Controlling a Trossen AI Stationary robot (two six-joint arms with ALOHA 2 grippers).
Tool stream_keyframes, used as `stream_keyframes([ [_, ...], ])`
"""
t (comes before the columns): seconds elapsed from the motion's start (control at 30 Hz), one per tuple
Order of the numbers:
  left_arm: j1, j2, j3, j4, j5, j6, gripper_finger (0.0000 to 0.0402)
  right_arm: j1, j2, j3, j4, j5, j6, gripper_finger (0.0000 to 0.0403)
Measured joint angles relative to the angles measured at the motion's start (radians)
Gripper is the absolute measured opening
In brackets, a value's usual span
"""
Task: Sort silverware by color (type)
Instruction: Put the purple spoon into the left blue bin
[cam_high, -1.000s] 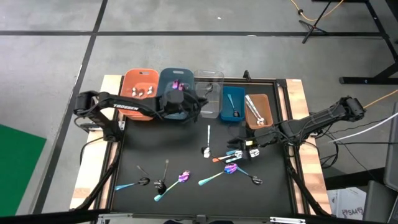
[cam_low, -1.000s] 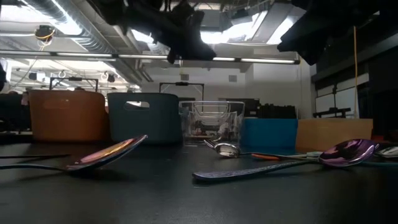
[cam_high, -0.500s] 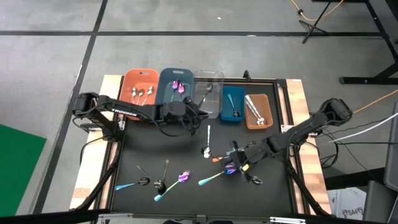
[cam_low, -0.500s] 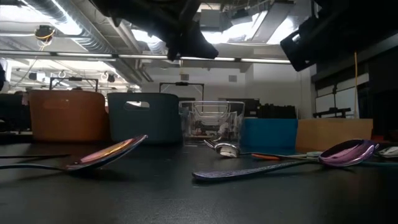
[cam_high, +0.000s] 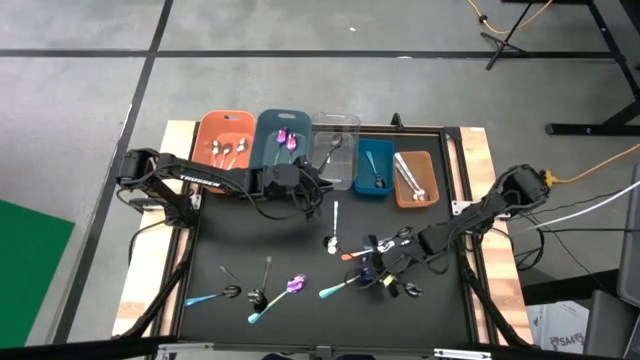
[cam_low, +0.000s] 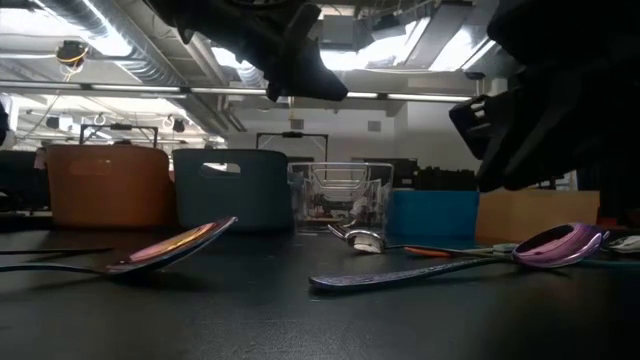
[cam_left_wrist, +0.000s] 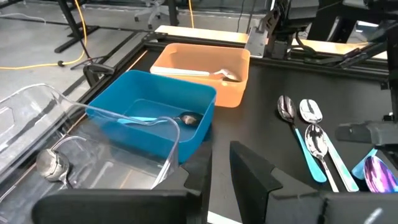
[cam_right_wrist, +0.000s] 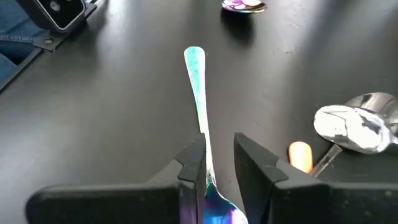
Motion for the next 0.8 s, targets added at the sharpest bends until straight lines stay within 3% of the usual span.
stream_keyframes([
  [0.27,0.000,0.000,0.000,0.000,0.000,-0.001,0.0051,0.000,0.028,0.050,-0.020,0.000,0.000,0.0072],
  [0.53,0.000,0.000,0.000,0.000,0.000,-0.002,0.0051,0.000,0.028,0.278,-0.490,0.001,-0.002,0.0072],
  [0.8,0.000,0.000,0.000,0.000,0.000,-0.003,0.0051,0.000,0.028,0.336,-0.570,0.002,-0.002,0.0072],
])
